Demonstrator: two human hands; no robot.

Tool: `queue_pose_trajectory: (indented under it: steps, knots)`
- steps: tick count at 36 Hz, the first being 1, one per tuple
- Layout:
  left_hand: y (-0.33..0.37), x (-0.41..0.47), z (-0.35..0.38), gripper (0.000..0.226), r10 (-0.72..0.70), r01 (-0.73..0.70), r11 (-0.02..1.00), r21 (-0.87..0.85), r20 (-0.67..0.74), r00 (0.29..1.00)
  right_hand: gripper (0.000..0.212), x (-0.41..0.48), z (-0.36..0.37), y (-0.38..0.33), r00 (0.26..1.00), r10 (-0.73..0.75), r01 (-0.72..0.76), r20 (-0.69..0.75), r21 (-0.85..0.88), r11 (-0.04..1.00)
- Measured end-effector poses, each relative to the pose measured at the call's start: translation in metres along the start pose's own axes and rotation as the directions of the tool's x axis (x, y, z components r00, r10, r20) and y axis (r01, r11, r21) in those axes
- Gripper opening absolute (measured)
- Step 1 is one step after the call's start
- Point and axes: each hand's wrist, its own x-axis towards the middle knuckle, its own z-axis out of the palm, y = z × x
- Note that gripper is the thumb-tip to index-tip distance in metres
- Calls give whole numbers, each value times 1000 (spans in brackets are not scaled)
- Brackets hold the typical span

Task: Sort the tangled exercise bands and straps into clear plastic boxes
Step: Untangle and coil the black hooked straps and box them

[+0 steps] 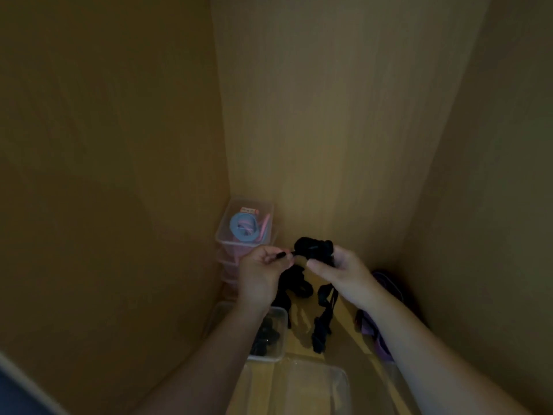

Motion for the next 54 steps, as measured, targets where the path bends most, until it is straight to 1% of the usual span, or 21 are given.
queue_pose_trajectory:
  steps: [3,7,11,14,17,21,24,26,28,29,32,34,36,38,40,43,46,48,49,51,54]
  knots:
    - [1,-2,1,9,14,-19,998,59,82,997,22,-1,-1,-2,995,-30,33,-96,37,999]
    - [8,-4,-6,5,-33,20,998,64,204,979,11,-4,-11,-3,994,-24,18,-104,-56,998]
    - [16,-4,-10,5,-50,20,995,97,323,945,13,-2,-14,-4,994,-37,28,-102,-91,995]
    - [18,-3,-7,13,-39,-21,983,182,322,946,12,-1,-9,-8,997,-39,32,-66,-101,994]
    - [15,0,-3,20,12,-62,982,179,267,964,14,-1,-3,-14,999,-5,0,-47,-105,995]
    - [8,0,0,36,51,-100,977,190,249,967,24,5,-1,-16,989,13,-22,-150,-57,998]
    - [9,-3,1,22,11,-87,976,199,358,934,32,7,-3,-19,993,-7,7,-121,3,1000]
    - [13,-4,-2,6,-78,-1,984,176,441,894,37,6,-6,-19,998,-2,2,-68,-10,1000]
    - [18,-1,-4,20,-190,167,982,91,481,856,46,4,-8,-20,999,15,-16,-34,-31,999]
    - [20,0,-5,19,-241,248,967,53,494,835,51,3,-10,-20,1000,20,-21,-21,-27,999]
    - [27,0,-3,20,-385,422,905,45,508,771,47,4,-10,-23,1000,14,-14,4,-5,1000]
    - [27,1,-1,29,-429,467,882,64,516,741,29,6,-10,-24,1000,16,-17,21,27,999]
    - [26,4,0,30,-427,480,877,33,512,745,37,6,-10,-25,999,40,-40,26,20,999]
    - [24,5,3,17,-385,440,898,-11,466,797,40,7,-8,-20,993,120,-120,15,-11,993]
    - [22,6,5,11,-327,374,927,-39,406,853,34,7,-4,-13,985,172,-172,-5,-4,985]
    - [16,6,7,13,-235,245,970,9,319,918,21,6,-4,-7,986,163,-163,-39,7,987]
    - [15,9,6,13,-165,161,986,37,245,955,10,4,-9,-5,984,177,-178,34,33,984]
    - [17,12,8,14,-112,98,993,72,217,970,18,4,-9,-3,978,197,-201,71,63,978]
    - [17,14,9,17,-74,51,992,117,201,977,22,4,-8,-3,976,206,-209,65,46,977]
    - [16,18,10,21,15,-61,964,257,176,984,31,4,-4,-2,976,214,-212,36,-63,975]
    - [14,23,8,24,145,-231,845,482,209,967,37,4,0,-1,989,149,-147,-4,-224,963]
